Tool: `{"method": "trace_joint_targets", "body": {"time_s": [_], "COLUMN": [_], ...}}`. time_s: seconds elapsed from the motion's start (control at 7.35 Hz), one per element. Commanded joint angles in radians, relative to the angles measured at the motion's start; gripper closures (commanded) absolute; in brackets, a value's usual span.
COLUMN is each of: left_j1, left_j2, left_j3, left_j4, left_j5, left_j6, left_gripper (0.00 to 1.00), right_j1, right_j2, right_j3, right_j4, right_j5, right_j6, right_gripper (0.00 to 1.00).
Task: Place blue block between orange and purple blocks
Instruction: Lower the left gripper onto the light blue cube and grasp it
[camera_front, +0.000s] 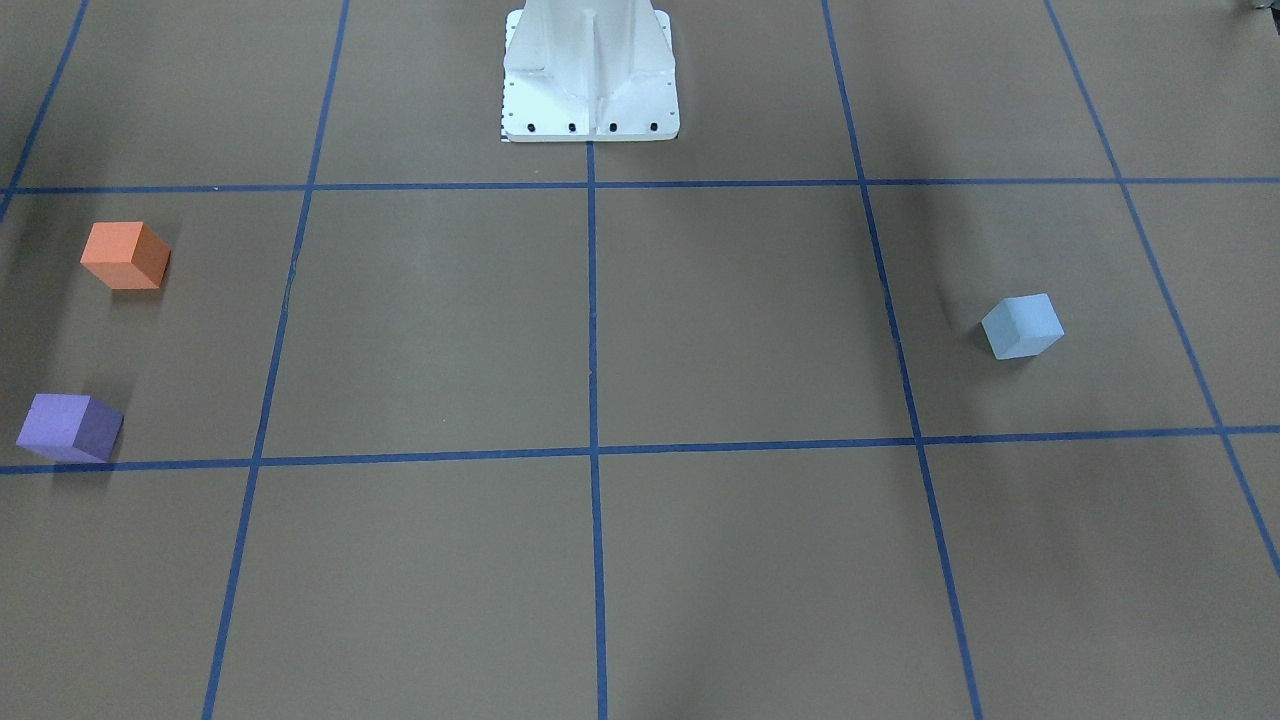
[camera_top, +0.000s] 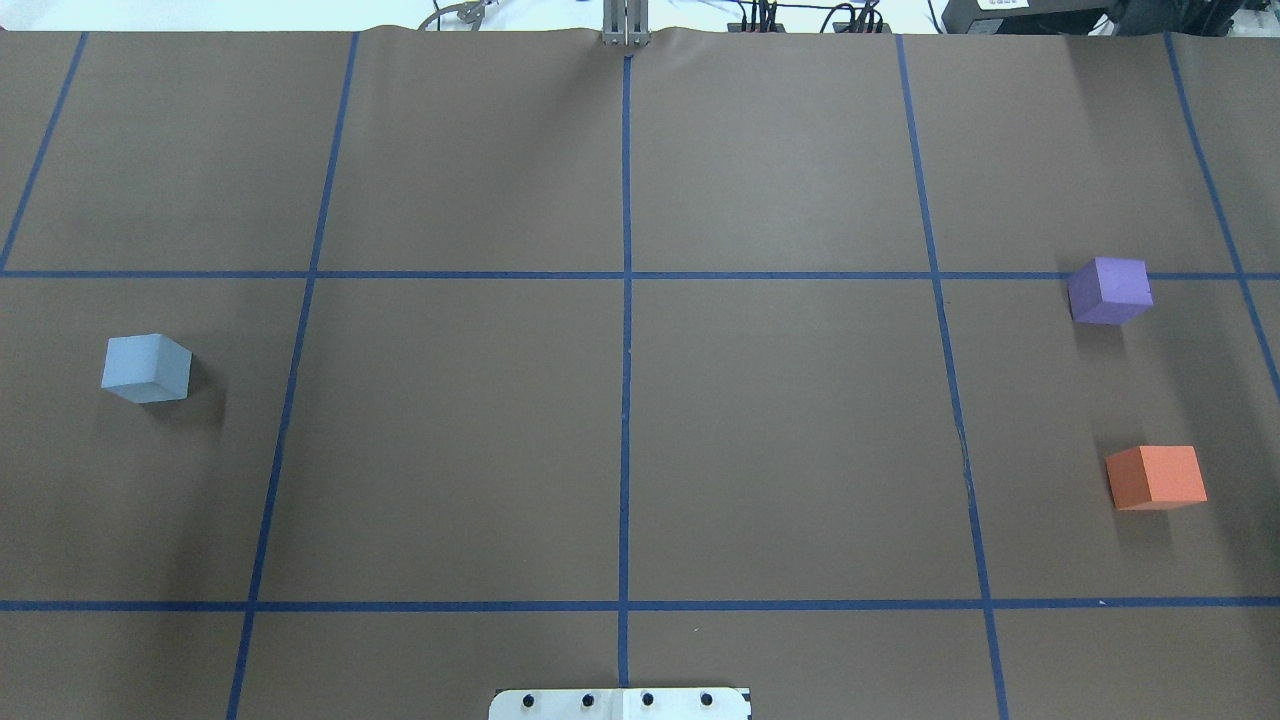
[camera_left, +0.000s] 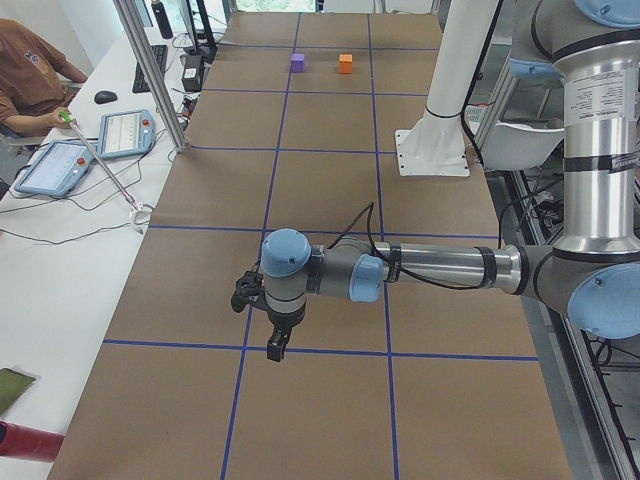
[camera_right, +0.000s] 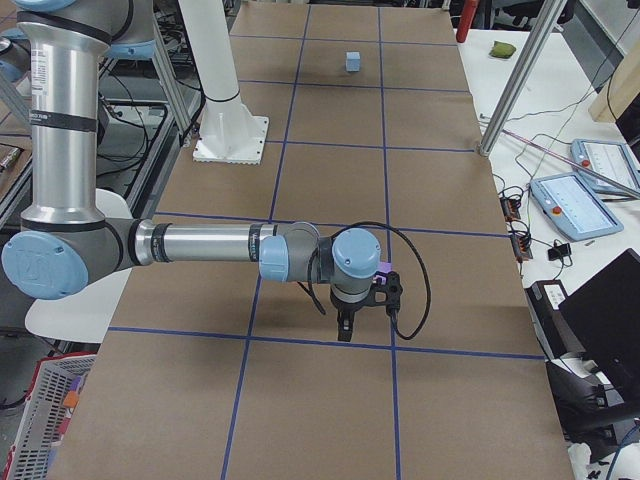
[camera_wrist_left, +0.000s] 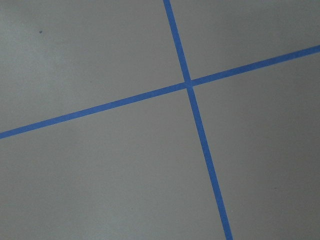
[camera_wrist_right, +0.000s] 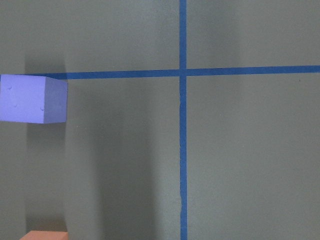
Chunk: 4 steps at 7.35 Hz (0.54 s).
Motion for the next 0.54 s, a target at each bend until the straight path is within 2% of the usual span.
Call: {"method": "trace_joint_targets", "body": {"time_s": [0.0, 0.14, 0.41], "left_j1": [0.000, 0.002, 0.006], "left_j2": [-0.001, -0.006, -0.009], "left_j3": [-0.006, -0.022, -0.119], "left_j4": [0.000, 0.002, -0.001], "left_j5": [-0.001, 0.004, -0.005], "left_j6": [0.000, 0.000, -0.030], "left_gripper": [0.00, 0.00, 0.00], "right_j1": [0.001, 0.001, 0.001], "right_j2": [0.005, 0.008, 0.010], "right_j3": [-0.001, -0.003, -0.004], "right_j4": [0.000, 0.000, 0.000], "right_j5": [0.000, 0.000, 0.002], "right_j6": [0.001, 0.003, 0.006], "right_gripper": [0.00, 0.00, 0.00]}}
